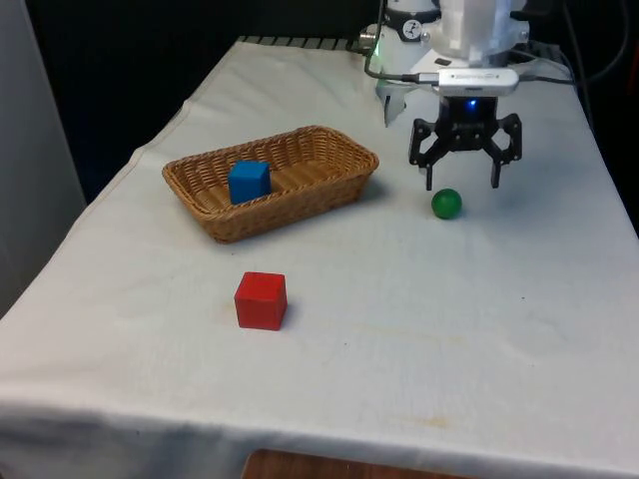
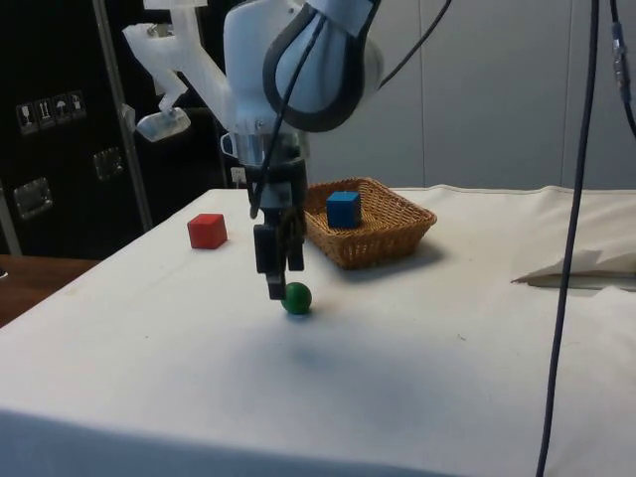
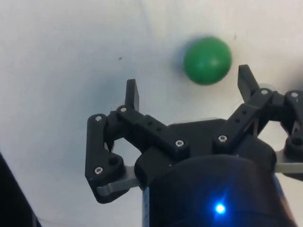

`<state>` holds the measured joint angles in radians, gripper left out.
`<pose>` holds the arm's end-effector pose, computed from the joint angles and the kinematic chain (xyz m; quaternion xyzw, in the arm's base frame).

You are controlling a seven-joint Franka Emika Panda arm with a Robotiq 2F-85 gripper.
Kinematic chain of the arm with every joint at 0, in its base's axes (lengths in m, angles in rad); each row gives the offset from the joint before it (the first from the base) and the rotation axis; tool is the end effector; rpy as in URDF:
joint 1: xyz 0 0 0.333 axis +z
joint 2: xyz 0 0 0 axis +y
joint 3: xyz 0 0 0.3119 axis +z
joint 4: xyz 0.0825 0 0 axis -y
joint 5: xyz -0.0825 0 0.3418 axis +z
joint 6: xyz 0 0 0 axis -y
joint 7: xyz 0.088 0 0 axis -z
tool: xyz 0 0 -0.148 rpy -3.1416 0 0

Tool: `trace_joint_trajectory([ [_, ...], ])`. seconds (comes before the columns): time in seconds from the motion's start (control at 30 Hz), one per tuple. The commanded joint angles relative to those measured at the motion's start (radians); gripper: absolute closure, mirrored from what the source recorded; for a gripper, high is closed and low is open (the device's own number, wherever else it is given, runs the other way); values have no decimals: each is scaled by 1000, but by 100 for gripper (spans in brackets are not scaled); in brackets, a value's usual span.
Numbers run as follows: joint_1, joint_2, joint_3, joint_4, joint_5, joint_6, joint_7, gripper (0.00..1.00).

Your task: Place all non-red objects into the basket.

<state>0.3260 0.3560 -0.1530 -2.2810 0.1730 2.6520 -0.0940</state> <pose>0.5072 0.0846 0.1928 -0.9979 -0.0625 -0.0107 0.0153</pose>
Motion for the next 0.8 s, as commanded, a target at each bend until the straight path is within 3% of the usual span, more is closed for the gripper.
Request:
trace_joint_trajectory([
  [0.0, -12, 5, 7, 6, 13, -1, -19, 0],
  [0.17, -18, 27, -11, 28, 11, -2, -45, 0],
  [0.2, -9, 21, -19, 22, 0, -2, -30, 0],
  [0.23, -17, 30, -14, 29, 10, -1, -48, 0],
  [0.4, -20, 40, -21, 30, 11, 2, -68, 0],
  [0.43, -20, 40, -21, 29, 12, 1, -71, 0],
  [0.47, -12, 40, -31, 29, 0, -1, -58, 0],
  [0.5, -20, 41, -21, 29, 13, 1, -73, 0],
  [0.7, -23, 56, -13, 25, 21, 11, -81, 0],
  [0.73, -13, 53, -29, 27, 0, -1, -64, 0],
  [0.77, -24, 59, -12, 23, 23, 13, -82, 0],
])
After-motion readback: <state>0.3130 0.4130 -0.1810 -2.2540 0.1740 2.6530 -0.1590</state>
